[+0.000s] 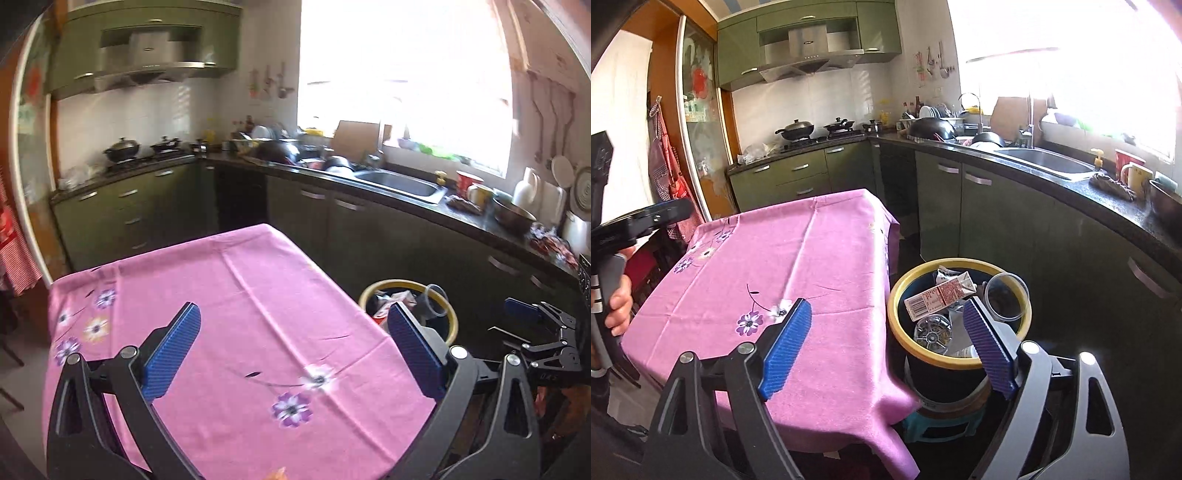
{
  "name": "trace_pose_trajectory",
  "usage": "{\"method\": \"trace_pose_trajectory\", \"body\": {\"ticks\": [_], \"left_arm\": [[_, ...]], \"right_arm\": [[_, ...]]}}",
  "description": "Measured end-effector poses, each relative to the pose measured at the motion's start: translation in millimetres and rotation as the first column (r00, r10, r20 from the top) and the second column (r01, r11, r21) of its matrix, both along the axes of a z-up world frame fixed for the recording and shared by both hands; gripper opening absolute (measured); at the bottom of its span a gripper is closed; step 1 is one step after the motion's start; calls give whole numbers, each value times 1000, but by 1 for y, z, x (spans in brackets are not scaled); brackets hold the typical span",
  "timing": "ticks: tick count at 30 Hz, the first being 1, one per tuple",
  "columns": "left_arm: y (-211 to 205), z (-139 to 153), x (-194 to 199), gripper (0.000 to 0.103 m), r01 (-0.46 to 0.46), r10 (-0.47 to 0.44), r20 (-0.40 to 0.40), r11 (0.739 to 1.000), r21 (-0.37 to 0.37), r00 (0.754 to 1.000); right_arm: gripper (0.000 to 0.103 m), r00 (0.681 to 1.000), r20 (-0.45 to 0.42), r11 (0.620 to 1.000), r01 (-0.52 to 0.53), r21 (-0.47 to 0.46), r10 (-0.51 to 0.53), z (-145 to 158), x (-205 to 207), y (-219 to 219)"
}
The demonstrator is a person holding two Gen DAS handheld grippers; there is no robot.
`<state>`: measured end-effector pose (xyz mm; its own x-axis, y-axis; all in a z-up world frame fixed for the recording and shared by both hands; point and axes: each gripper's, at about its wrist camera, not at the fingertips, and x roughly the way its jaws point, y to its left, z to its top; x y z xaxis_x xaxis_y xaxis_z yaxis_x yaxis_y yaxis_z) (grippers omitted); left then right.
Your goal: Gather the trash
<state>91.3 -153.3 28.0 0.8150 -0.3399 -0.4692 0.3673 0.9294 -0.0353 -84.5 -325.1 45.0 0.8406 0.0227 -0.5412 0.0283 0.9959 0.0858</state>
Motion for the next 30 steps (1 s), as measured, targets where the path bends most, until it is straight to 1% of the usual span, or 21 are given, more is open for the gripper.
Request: {"method": "trace_pose_trajectory", "body": {"ticks": [3,6,8,11,17,22,30], "left_arm": [[49,5,-28,96,-121,122,36,992,-24,992],[88,6,-50,96,-208,208,43,978,-23,977],[107,6,-67,96,-248,249,49,968,-30,967],[123,7,-88,96,-289,290,72,957,-24,954],[126,17,-117,96,-272,277,114,961,-57,954],[117,21,-127,96,-263,268,139,963,-49,954],[115,24,-135,96,-264,269,153,963,-50,951]], "right_arm": [[91,1000,19,1000,2,-20,-2,6,-6,14],[92,999,37,999,9,-33,-8,12,-15,23],[93,999,47,999,19,-34,-17,16,-22,27],[94,998,59,999,34,-36,-32,21,-31,29],[94,995,84,998,53,-35,-50,27,-44,33],[94,994,100,998,52,-34,-49,30,-52,34],[94,991,121,998,51,-21,-48,33,-60,31]]}}
